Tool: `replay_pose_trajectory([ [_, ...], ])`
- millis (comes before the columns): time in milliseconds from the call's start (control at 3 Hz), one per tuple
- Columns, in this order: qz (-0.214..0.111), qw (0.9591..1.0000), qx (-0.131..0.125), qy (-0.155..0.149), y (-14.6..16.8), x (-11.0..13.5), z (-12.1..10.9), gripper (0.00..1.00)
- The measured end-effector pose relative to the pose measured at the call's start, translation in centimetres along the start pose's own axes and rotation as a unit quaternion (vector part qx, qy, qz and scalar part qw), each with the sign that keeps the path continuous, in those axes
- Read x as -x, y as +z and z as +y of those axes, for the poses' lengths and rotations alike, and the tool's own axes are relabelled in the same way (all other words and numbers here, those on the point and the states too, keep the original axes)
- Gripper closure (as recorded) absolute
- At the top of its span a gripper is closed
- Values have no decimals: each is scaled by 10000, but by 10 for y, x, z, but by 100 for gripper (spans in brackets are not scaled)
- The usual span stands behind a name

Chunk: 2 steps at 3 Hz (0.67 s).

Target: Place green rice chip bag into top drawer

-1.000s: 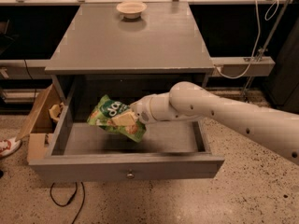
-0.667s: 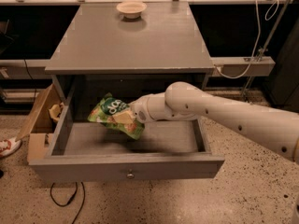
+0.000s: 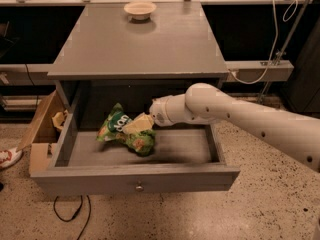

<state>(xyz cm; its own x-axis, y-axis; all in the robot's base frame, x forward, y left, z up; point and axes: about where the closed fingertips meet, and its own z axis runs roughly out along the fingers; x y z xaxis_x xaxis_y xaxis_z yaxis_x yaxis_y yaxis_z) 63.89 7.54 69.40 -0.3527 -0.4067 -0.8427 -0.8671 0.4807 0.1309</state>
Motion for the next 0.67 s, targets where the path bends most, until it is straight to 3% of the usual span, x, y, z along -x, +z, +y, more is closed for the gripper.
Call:
replay_pose_trajectory([
  [333,-27,9996,-250,-142,-68,1,-27,0],
  [667,-103,9977,-671,86,-142,-9,-44,0],
])
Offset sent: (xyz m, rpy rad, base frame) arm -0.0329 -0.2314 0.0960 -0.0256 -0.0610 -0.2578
